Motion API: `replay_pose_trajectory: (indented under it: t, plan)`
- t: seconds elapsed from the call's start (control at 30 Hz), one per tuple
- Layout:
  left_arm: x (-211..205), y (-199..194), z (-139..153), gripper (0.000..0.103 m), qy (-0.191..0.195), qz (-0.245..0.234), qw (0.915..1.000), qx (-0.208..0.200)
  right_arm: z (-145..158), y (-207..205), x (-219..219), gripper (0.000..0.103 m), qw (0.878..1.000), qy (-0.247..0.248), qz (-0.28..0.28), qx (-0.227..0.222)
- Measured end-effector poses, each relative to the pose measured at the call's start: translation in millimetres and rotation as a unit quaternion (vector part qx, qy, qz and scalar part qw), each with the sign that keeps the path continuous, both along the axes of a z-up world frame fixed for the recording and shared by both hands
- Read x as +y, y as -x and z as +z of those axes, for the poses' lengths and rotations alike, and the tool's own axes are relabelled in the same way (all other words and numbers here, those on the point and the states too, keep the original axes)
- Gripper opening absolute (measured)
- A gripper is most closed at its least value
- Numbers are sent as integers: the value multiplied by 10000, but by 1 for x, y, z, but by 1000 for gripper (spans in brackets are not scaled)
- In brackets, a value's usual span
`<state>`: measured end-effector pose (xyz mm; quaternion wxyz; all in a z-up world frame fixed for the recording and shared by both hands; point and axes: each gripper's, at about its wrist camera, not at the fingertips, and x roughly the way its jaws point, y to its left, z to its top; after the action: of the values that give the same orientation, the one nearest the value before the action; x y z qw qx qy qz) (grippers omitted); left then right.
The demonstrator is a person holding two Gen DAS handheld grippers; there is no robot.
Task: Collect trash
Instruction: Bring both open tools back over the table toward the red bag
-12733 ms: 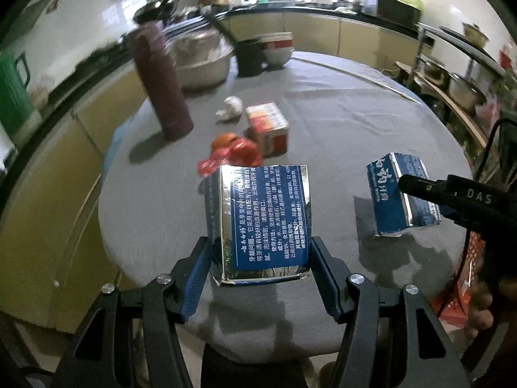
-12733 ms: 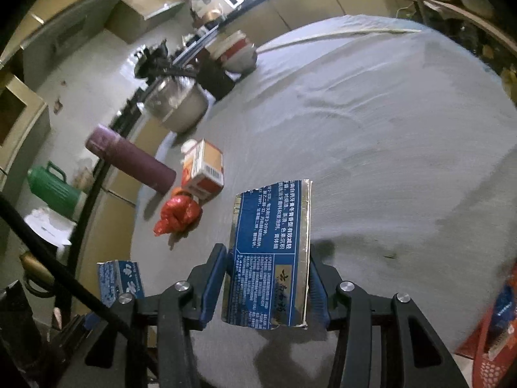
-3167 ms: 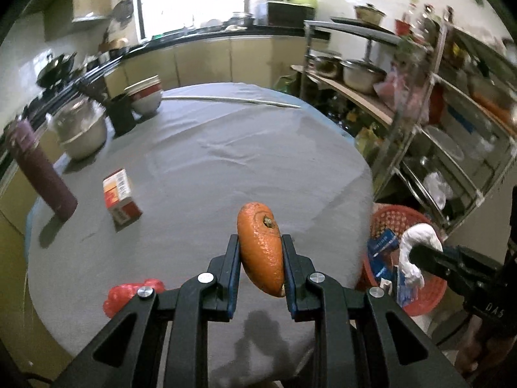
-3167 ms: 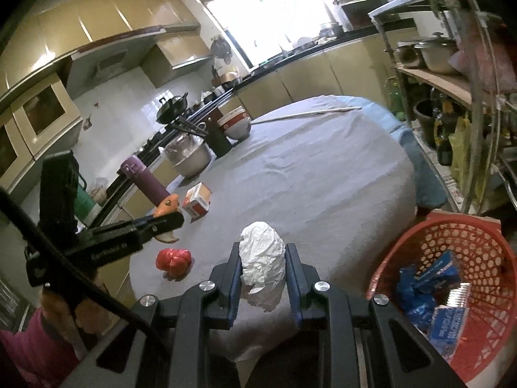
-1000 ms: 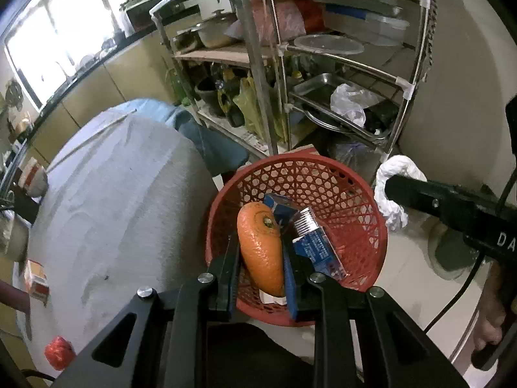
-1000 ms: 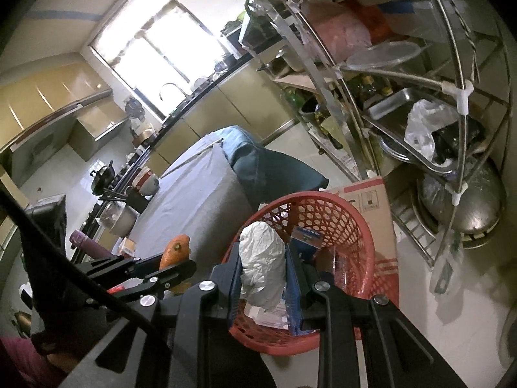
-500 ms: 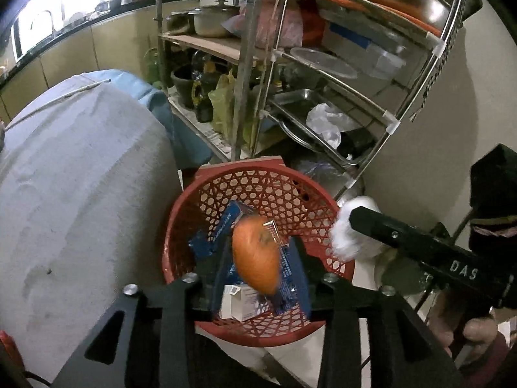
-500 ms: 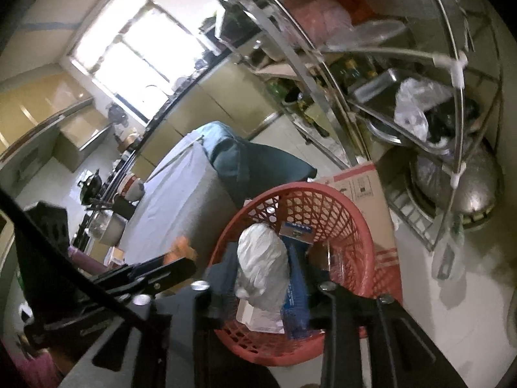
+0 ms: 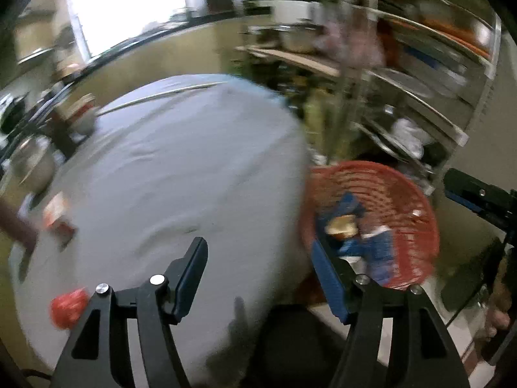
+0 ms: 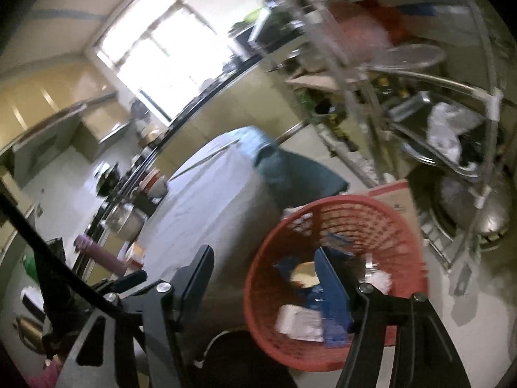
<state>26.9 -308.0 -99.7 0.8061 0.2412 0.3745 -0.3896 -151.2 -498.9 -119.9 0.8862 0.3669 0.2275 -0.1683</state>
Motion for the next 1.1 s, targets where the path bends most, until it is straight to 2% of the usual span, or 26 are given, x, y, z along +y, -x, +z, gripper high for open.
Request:
replay_pose_trajectory:
  t: [0.13, 0.4, 0.67, 1.1]
  plan:
    - [50, -26, 8, 68, -130, 740, 9965, -363, 14, -44, 36, 69, 9987, 171, 490, 2]
    - [132, -66, 10, 69, -156, 1770, 9831, -447, 37, -120, 112, 69, 9902, 476, 1312, -14]
    - [176, -87, 11, 69, 51, 2119, 9766, -362, 41, -153, 165, 69, 9808, 637, 1837, 133]
    - [208, -97, 8, 69, 78, 2370, 9708, -368, 33, -174, 192, 69, 9750, 592, 2104, 388]
